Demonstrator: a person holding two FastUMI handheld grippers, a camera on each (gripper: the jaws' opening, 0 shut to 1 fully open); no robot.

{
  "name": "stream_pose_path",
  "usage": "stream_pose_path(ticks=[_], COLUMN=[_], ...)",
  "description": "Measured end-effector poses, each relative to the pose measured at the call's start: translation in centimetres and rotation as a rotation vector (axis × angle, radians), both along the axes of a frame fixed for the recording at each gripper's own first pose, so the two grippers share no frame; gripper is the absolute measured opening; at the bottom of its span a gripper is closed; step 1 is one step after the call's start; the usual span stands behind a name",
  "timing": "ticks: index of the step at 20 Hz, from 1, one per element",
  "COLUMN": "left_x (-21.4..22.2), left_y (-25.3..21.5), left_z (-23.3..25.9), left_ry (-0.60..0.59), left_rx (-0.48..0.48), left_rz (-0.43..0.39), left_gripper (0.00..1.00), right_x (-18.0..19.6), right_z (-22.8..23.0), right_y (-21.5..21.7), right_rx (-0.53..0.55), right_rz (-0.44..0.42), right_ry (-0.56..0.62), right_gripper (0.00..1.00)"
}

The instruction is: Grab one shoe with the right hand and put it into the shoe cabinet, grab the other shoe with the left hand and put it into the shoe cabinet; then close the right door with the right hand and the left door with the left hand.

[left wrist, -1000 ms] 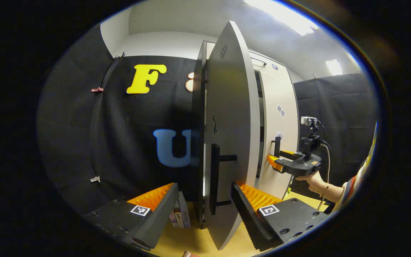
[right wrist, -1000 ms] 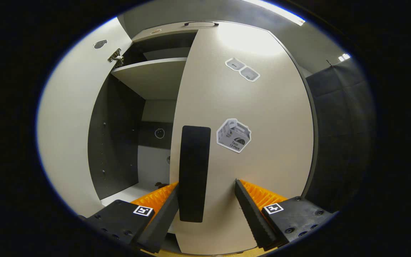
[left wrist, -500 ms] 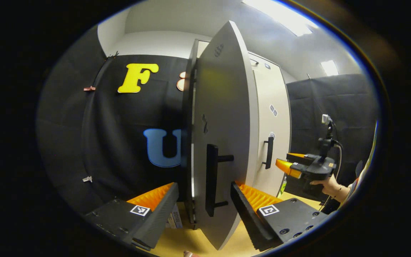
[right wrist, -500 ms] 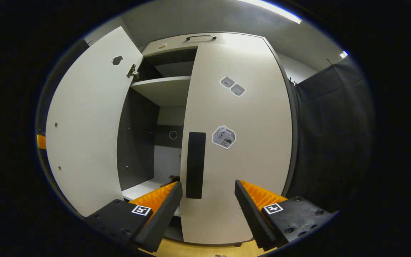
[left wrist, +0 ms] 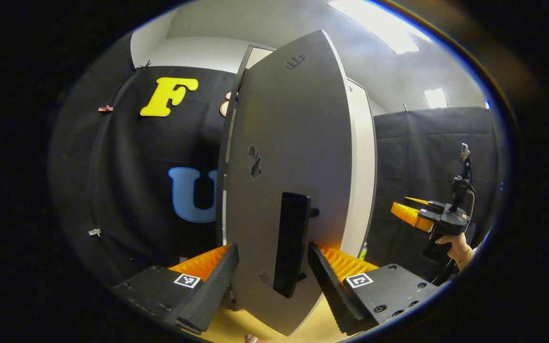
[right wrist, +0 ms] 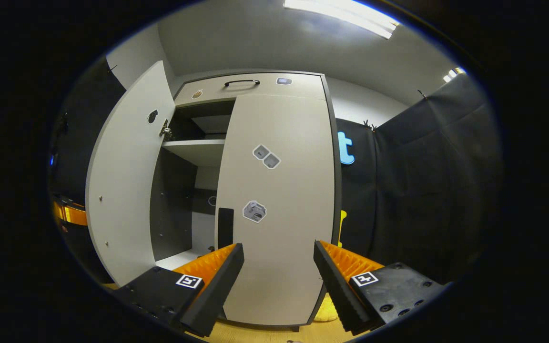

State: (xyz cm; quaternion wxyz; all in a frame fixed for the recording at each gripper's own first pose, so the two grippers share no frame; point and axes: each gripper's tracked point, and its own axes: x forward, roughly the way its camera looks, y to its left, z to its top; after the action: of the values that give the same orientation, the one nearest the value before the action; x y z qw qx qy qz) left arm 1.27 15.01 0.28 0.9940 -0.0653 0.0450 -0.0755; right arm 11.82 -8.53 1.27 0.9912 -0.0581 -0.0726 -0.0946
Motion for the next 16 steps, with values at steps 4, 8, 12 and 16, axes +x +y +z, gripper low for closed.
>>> stream_pose_path(ticks=[4, 8, 12, 16], left_x=[3.0, 6.7, 10.6, 12.9], left_y=[-2.4, -5.8, -8.2, -9.4], left_z=[-0.8, -1.4, -1.6, -2.0], left_ry=[0.011, 0.002, -0.006, -0.007], left_rx=[0.056, 0.076, 0.091, 0.125], left_rz=[0.001, -0.002, 0.023, 0.07], left_gripper=[0.98, 0.95, 0.98, 0.94], right_x=[-1.3, -2.6, -5.0, -5.7], right_z=[0.2, 0.1, -0.3, -0.7], right_y=[-1.6, -4.3, -7.5, -10.0], right_rx=[-0.031, -0.046, -0.046, -0.021], right_rz=[-0.015, -0.048, -0.098, -0.116], right_ry=[0.008, 0.021, 0.039, 0.052], right_gripper=[0.98, 0.98, 0.98, 0.98])
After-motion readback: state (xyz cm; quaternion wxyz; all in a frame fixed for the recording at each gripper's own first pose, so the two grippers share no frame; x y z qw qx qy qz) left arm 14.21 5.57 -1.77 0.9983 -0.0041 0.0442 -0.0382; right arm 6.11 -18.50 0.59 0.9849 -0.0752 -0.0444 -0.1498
